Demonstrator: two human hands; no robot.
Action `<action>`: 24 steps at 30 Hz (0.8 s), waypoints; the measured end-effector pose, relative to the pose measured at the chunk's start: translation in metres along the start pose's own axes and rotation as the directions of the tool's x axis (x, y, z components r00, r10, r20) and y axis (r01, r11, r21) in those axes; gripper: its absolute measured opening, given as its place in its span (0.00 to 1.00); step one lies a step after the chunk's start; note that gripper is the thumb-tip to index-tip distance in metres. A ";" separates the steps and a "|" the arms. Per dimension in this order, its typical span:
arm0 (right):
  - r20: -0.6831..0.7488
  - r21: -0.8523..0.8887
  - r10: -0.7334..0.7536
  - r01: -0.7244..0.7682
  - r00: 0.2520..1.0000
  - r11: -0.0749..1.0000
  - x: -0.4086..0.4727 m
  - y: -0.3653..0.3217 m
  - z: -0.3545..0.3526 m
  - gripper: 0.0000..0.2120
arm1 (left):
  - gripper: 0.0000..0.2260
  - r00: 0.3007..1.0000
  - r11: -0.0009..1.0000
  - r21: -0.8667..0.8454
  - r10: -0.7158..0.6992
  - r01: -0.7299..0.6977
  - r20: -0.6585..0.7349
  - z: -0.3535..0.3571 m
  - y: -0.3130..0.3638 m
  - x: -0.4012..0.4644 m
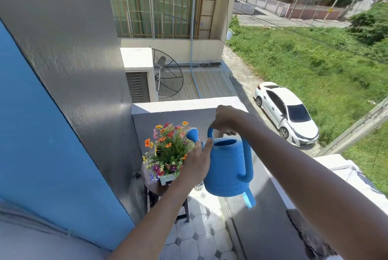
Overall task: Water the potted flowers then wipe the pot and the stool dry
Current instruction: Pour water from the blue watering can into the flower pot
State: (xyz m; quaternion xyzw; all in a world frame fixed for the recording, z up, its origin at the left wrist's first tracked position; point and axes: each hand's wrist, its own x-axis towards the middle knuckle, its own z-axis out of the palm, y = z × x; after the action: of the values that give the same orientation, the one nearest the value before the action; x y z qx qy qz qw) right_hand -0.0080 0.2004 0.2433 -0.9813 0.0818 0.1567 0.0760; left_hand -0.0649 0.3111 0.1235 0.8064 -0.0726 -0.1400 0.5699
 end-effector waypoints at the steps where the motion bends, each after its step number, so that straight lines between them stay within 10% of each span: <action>1: -0.006 -0.001 0.004 -0.004 1.000 1.000 0.000 0.001 0.000 0.14 | 0.41 1.000 1.000 0.006 0.009 -0.009 0.005 0.001 0.001 0.001; 24: 0.026 0.046 -0.085 0.084 0.996 0.995 0.018 -0.033 0.001 0.14 | 0.28 0.991 0.996 0.059 -0.057 0.065 -0.118 -0.027 -0.008 0.007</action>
State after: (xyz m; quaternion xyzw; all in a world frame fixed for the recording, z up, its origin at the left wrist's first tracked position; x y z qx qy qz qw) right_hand 0.0151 0.2307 0.2407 -0.9797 0.0426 0.1650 0.1055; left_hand -0.0501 0.3362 0.1239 0.8325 -0.0190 -0.1080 0.5431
